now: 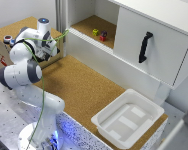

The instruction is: Grasp the handle of the drawer and open it

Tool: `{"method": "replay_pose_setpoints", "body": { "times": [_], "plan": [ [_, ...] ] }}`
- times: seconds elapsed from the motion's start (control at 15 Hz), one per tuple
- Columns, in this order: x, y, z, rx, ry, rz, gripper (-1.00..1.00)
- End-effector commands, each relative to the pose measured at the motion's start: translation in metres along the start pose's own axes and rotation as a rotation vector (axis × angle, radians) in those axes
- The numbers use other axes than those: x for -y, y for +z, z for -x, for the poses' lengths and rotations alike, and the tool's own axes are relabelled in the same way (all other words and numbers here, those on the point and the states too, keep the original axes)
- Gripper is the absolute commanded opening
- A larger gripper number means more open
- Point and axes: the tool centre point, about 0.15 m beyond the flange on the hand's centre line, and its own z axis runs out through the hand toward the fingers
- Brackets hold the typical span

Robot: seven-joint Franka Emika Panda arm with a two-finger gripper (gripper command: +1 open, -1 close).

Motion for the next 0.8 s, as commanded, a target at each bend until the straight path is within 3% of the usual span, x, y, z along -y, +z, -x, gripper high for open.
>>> {"method": "replay_pose_setpoints", "body": {
  "times": [0.0, 0.4, 0.73],
  "plan": [
    [0.004, 0.037, -0.02, -0.062, 0.008, -0.127, 1.0],
    [0.017, 0.053, -0.034, -0.038, 0.067, -0.219, 1.0],
    [0.014, 0.052, -0.038, -0.033, 0.101, -0.254, 1.0]
  ]
}}
